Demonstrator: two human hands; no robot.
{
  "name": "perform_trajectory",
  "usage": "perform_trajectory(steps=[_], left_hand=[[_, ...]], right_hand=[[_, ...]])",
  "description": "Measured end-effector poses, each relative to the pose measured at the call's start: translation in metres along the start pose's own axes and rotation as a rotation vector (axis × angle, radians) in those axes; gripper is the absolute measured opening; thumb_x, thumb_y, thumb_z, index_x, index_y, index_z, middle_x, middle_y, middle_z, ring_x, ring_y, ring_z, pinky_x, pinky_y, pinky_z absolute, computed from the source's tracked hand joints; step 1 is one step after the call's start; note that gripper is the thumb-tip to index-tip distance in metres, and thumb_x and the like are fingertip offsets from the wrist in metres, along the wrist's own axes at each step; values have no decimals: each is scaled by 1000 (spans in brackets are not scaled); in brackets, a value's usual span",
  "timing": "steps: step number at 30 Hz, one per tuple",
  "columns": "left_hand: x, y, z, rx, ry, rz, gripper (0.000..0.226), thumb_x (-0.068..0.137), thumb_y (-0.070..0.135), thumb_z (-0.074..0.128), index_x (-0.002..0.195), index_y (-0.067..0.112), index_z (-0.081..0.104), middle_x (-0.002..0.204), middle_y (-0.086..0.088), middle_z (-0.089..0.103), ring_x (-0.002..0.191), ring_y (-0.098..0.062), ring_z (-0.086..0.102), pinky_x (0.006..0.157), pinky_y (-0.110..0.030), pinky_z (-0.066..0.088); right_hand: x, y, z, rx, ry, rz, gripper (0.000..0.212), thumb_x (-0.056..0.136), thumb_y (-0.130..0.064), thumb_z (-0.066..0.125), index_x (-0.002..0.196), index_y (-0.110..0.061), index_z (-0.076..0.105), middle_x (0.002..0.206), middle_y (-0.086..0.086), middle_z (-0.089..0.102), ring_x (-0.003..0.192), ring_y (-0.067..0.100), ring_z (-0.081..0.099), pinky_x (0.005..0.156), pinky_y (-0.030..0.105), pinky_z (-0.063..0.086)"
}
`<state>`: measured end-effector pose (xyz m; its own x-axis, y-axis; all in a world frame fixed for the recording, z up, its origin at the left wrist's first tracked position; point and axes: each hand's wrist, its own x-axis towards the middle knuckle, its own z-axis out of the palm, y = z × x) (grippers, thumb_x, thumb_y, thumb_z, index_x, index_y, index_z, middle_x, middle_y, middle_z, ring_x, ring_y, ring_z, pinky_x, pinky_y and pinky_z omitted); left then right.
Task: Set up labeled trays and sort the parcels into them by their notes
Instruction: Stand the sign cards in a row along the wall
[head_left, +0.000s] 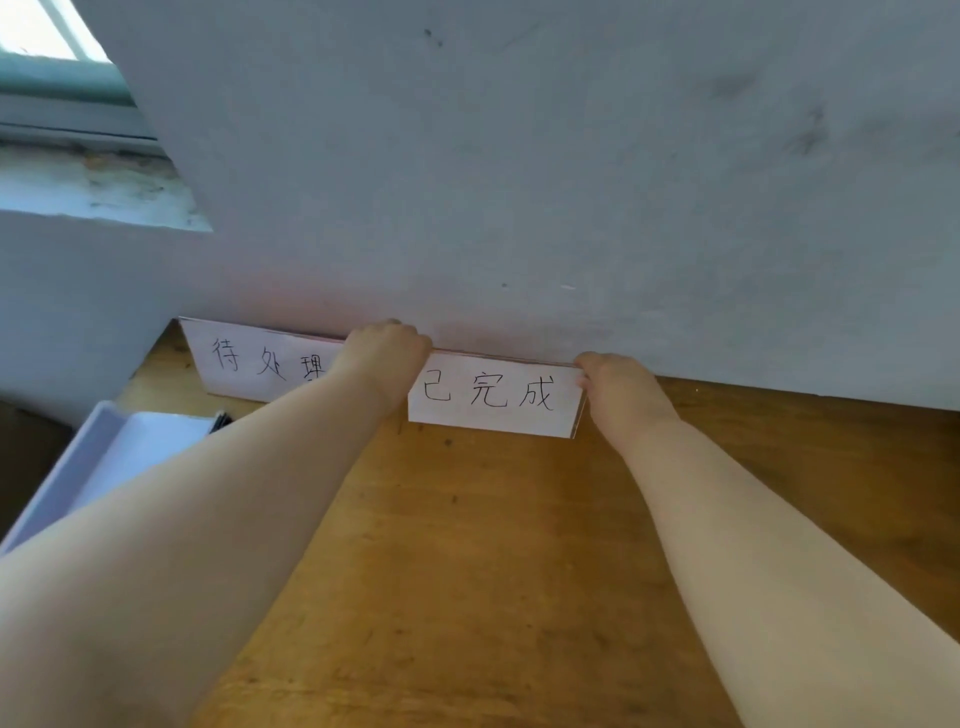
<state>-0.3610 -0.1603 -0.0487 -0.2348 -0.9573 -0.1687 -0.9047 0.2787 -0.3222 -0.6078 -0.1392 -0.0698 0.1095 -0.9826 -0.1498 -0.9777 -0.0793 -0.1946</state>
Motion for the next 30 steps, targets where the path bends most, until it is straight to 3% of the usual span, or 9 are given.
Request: perform_trajectory(steps=[4, 7, 10, 13, 22, 30], left_hand=[[7, -5, 4, -1, -9, 9, 31, 88, -3, 48, 115, 11, 54, 107, -5, 58, 103, -25, 54, 65, -31, 37], [6, -22, 1, -116, -35, -70, 32, 97, 12, 47, 129, 14, 49, 119, -8, 57, 108, -27, 55, 67, -34, 44], [-3, -54, 0, -184, -121, -111, 44, 101, 35, 42, 141, 17, 41, 137, -9, 51, 123, -28, 50, 90, -41, 49], [-13, -80, 12, -219, -179, -121, 48, 99, 37, 45, 144, 23, 39, 145, -5, 46, 131, -26, 44, 106, -41, 40], [-1, -75, 24, -200, -187, -200, 35, 101, 21, 44, 135, 19, 50, 126, -9, 59, 113, -29, 57, 88, -36, 49], [3, -77, 22, -183, -232, -178, 40, 98, 10, 45, 138, 18, 46, 128, -8, 58, 113, -28, 57, 88, -33, 48]], right_hand=[[2, 1, 5, 27, 29, 13, 38, 91, 6, 38, 126, -5, 50, 115, 14, 58, 106, 28, 54, 84, 32, 46], [1, 1, 5, 24, 29, 4, 40, 94, 4, 37, 131, -7, 48, 118, 14, 58, 107, 27, 54, 86, 32, 45], [2, 2, 4, 21, 19, 7, 37, 96, 1, 36, 129, -7, 49, 117, 14, 58, 105, 27, 54, 83, 32, 43], [1, -3, 2, 47, 19, 25, 35, 97, -1, 37, 130, -7, 49, 117, 15, 58, 105, 27, 55, 81, 30, 42], [4, -15, -4, 65, -27, 38, 36, 99, -4, 37, 134, -10, 46, 118, 13, 59, 104, 25, 55, 79, 27, 41], [6, -20, -2, 72, -42, 44, 38, 99, -4, 37, 135, -10, 46, 119, 13, 59, 105, 25, 55, 85, 29, 44]])
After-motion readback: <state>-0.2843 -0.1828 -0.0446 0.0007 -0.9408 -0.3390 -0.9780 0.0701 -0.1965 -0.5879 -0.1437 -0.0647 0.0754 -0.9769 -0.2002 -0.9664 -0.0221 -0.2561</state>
